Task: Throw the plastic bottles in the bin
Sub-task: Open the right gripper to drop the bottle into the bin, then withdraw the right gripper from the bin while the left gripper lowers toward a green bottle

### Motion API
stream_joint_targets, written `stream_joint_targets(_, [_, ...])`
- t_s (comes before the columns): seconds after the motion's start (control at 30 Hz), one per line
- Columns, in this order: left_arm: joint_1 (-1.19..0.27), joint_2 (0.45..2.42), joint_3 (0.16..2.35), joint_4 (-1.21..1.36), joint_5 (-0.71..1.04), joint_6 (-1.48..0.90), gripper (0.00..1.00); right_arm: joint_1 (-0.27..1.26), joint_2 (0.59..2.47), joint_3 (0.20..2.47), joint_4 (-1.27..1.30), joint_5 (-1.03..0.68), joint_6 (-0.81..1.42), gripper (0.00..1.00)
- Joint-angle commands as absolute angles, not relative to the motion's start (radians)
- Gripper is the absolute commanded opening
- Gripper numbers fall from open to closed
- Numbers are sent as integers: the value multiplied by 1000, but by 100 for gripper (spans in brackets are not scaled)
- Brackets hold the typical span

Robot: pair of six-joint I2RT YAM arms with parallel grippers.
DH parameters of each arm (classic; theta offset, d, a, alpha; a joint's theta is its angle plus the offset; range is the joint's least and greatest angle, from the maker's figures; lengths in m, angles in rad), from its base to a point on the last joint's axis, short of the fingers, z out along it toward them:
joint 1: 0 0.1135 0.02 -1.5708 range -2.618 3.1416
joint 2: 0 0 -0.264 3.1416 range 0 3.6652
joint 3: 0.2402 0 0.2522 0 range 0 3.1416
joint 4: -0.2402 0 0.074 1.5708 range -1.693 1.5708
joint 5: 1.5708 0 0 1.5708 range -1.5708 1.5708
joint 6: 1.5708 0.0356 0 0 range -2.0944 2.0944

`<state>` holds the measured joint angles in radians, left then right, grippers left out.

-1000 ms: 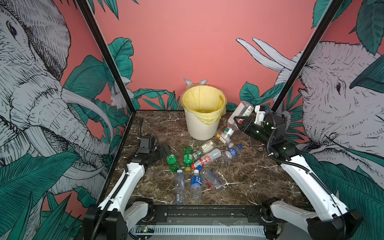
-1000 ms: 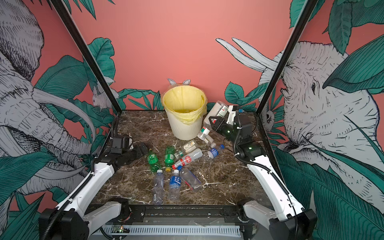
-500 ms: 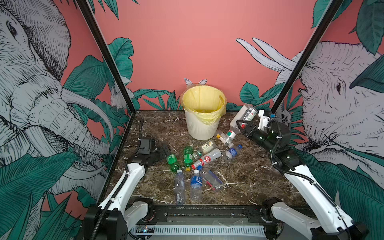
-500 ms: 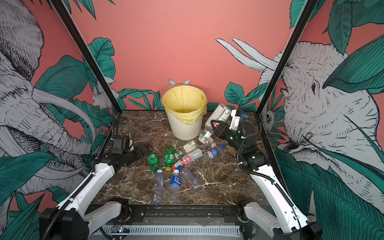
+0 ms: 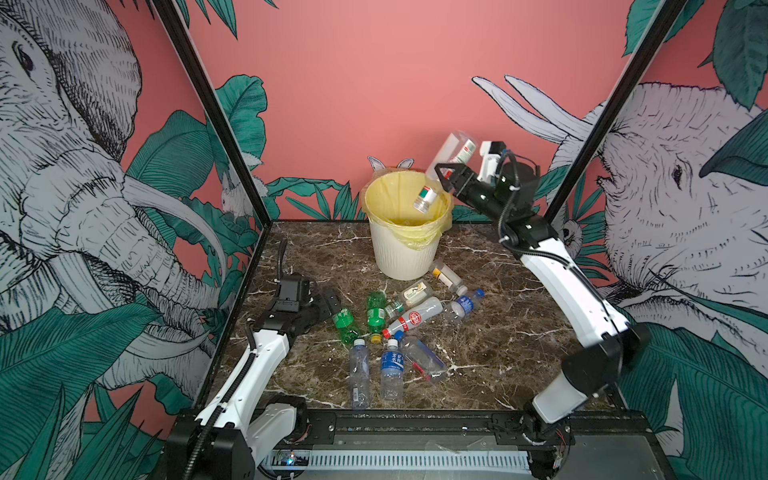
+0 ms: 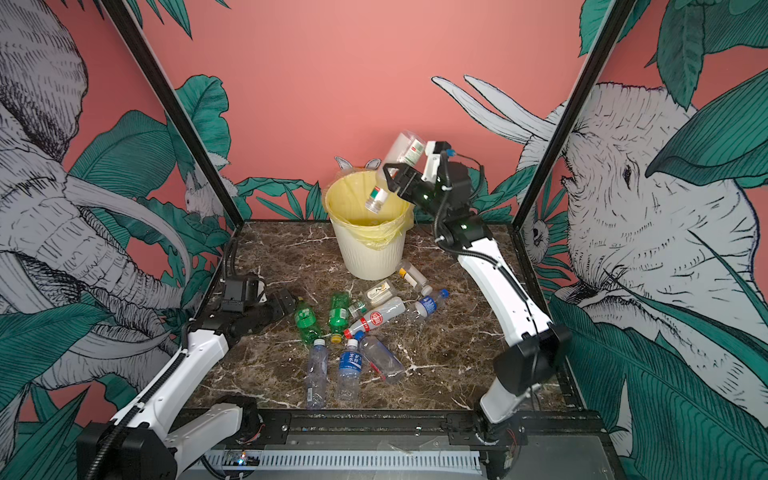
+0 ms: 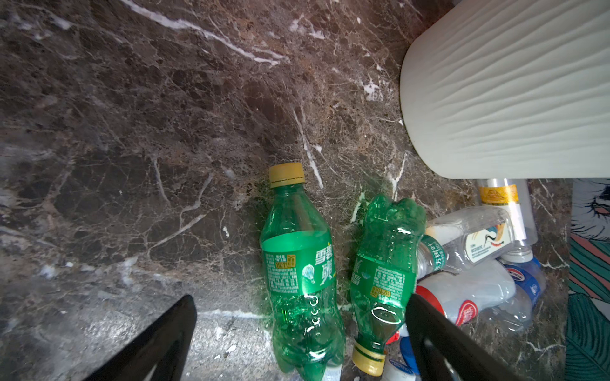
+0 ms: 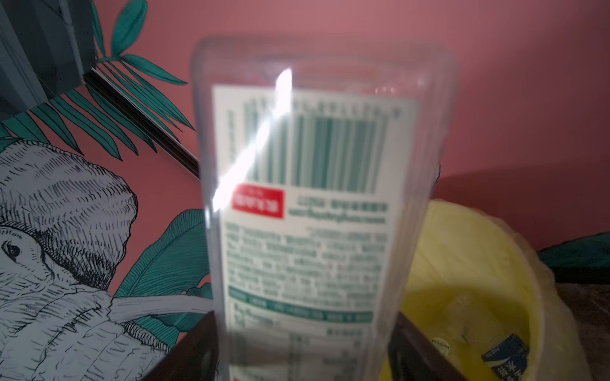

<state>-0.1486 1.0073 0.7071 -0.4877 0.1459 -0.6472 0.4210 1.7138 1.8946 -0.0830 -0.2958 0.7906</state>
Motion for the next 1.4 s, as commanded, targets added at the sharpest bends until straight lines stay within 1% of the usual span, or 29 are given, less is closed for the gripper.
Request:
stream_joint_targets(0.0, [-141,972,696,-511,149,-672,99,434,1802,2066,-229,-303,721,99])
stream_joint_targets(0.07, [-141,963,697,-516,145,-674,99,439,1780,2072,-220,-288,703,99])
stream_joint_targets(0.17, [-141,952,693,-518,135,-673,99,459,1690,2006,-201,-216,652,99])
stream_joint_targets(0.23, [-141,955,692,-516,133,-675,99,462,1631,1958,-210,-203,622,99])
stream_joint_targets(0.47, [-141,990,680,-487,136,-673,99,462,1380,1650,-169,-180,571,99])
stream_joint_targets(0.7, [-141,1024,675,-472,150,-677,99,463,1193,1376,-167,-133,531,99])
stream_joint_targets(0.8, [-141,1018,672,-466,162,-681,99,463,1147,1265,-156,-128,531,99])
stream_joint_targets(1.13, [-141,1020,671,-480,153,-666,99,462,1065,1066,-137,-75,595,99])
stream_joint_targets(1.37, [-141,1027,652,-471,167,-667,99,462,1033,1005,-211,-25,600,99])
